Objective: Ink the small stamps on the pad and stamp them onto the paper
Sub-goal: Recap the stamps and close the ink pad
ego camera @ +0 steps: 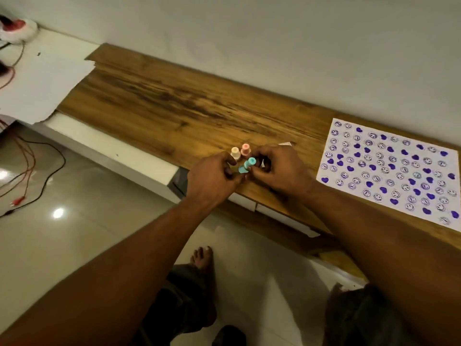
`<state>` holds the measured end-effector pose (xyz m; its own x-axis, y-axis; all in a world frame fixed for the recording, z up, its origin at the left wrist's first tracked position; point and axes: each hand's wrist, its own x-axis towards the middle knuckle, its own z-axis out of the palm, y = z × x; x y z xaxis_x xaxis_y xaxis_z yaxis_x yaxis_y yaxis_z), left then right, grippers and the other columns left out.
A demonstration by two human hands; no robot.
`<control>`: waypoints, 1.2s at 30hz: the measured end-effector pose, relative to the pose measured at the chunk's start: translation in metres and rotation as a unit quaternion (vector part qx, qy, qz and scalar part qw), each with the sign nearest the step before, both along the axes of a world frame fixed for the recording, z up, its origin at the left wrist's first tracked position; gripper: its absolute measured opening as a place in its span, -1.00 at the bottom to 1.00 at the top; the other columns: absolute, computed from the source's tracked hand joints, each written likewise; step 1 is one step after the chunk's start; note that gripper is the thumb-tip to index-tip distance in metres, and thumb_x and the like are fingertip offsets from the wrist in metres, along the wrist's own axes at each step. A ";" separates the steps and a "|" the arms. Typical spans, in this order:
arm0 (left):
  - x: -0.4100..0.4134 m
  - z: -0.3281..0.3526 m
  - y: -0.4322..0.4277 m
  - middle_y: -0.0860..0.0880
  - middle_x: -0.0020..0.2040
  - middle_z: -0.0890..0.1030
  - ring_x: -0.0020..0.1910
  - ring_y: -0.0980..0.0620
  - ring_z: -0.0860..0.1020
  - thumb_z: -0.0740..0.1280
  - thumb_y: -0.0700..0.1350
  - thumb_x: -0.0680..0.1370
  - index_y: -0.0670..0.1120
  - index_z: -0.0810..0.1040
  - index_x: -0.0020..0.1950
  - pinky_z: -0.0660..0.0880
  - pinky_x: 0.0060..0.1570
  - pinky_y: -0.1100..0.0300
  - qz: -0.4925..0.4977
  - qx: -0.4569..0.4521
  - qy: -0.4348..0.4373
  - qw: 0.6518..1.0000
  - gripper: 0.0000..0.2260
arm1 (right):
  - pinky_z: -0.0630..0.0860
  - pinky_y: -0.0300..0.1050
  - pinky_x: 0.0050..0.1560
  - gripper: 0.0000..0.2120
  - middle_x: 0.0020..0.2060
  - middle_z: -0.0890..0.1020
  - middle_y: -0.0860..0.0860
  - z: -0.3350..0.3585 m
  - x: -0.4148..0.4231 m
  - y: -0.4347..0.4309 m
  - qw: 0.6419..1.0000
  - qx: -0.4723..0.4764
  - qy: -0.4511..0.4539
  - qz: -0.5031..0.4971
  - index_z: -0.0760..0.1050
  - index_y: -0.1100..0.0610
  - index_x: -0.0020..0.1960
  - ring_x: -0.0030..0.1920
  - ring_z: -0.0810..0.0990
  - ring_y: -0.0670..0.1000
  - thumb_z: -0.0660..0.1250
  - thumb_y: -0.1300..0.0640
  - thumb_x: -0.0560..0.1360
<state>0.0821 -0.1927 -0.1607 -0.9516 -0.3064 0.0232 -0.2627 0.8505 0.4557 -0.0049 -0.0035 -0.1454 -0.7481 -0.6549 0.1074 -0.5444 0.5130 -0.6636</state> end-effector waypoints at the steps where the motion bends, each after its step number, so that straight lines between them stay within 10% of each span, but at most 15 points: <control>1: -0.001 -0.001 0.000 0.20 -0.19 0.62 -0.21 0.24 0.58 0.50 0.29 0.47 0.17 0.64 0.19 0.62 -0.15 0.12 -0.002 0.006 -0.004 1.000 -0.63 | 0.43 -0.32 -0.16 -0.72 -0.05 0.69 -0.10 -0.001 0.000 -0.002 1.000 0.013 -0.002 0.000 0.69 0.05 0.20 -0.15 0.56 -0.19 0.48 0.02 0.52; 10: -0.005 -0.004 0.005 0.16 -0.11 0.71 -0.17 0.21 0.60 0.49 0.15 0.53 0.12 0.71 0.24 0.49 -0.22 0.26 -0.009 0.006 0.018 1.000 -0.69 | 0.60 0.08 0.13 -0.73 0.09 0.72 0.01 0.002 0.004 -0.019 0.997 0.073 -0.005 -0.005 0.68 0.04 0.25 0.08 0.64 0.02 0.44 0.04 0.56; 27: -0.007 0.003 0.008 0.15 -0.06 0.69 -0.08 0.16 0.62 0.49 0.24 0.52 0.12 0.65 0.31 0.62 -0.04 0.10 0.002 -0.021 -0.013 1.000 -0.59 | 0.44 -0.23 -0.15 -0.62 -0.12 0.66 -0.14 0.034 -0.036 0.014 0.995 0.076 0.022 -0.064 0.66 -0.04 0.20 -0.10 0.61 -0.10 0.55 -0.17 0.46; 36: 0.005 0.020 0.041 0.10 -0.12 0.65 -0.16 0.10 0.59 0.35 0.35 0.55 0.11 0.65 0.09 0.53 -0.24 0.12 -0.049 -0.140 0.043 0.988 -0.64 | 0.48 0.06 0.32 -0.29 0.41 0.51 0.08 0.020 -0.040 0.024 0.971 0.213 0.013 -0.103 0.47 -0.04 0.50 0.39 0.49 0.16 0.44 -0.36 0.46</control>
